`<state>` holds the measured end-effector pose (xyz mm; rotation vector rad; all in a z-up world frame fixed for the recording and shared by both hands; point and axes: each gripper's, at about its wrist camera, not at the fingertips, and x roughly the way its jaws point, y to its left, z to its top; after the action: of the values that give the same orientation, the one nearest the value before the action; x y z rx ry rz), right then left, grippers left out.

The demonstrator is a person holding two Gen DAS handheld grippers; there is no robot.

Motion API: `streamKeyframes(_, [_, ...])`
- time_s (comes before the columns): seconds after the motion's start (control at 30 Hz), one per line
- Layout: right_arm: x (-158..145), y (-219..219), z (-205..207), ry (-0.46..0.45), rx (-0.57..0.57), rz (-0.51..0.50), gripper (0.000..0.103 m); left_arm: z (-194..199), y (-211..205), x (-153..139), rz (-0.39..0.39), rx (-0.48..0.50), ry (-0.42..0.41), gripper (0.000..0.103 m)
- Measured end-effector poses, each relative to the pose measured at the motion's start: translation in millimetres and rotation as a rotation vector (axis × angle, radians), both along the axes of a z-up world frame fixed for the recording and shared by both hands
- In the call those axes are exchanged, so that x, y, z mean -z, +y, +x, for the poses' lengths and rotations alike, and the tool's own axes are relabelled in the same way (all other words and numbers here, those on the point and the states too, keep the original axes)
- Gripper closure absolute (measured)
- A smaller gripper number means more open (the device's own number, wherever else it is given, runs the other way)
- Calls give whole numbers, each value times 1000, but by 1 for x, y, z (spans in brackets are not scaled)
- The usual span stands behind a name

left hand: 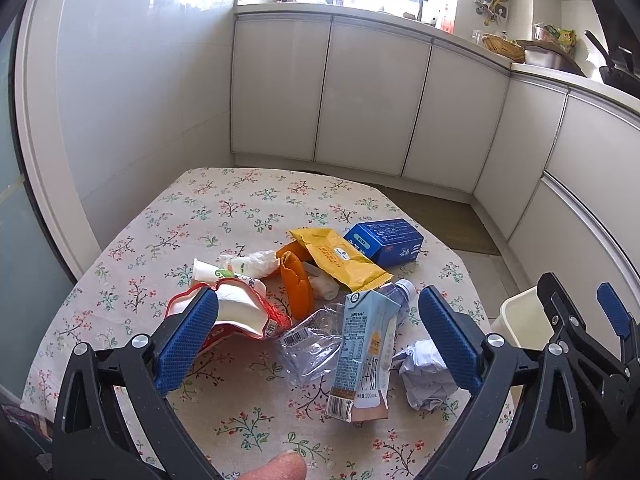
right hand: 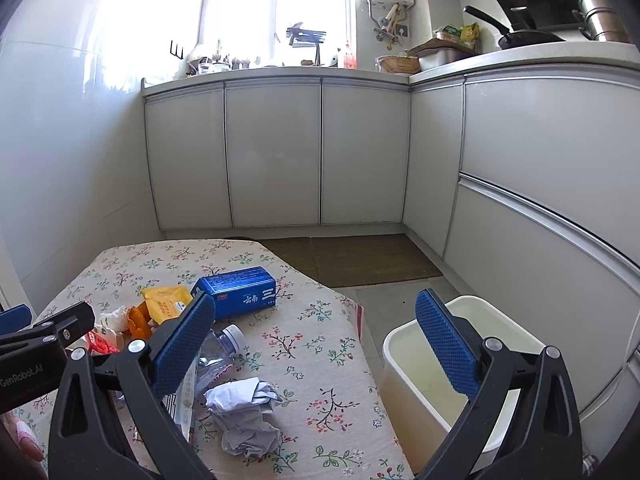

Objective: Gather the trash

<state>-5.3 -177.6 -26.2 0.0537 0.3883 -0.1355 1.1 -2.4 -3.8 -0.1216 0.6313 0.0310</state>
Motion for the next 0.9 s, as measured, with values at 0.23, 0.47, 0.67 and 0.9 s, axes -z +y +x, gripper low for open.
streamKeyframes(0.23, [2, 1, 0, 6, -3, -2, 5, 1, 2, 1, 2, 1, 7, 7])
streamKeyframes(0.47, [1, 2, -1, 0, -5, -4, 5, 2, 3, 3, -9, 0, 11, 7])
streamKeyframes(0.67, [1, 3, -1, -2, -5, -6, 5, 2, 4, 2, -11, -2, 10, 7])
streamKeyframes(0.9, [0, 2, -2, -5, -4, -2, 6, 0, 3, 3, 7, 1, -9, 7])
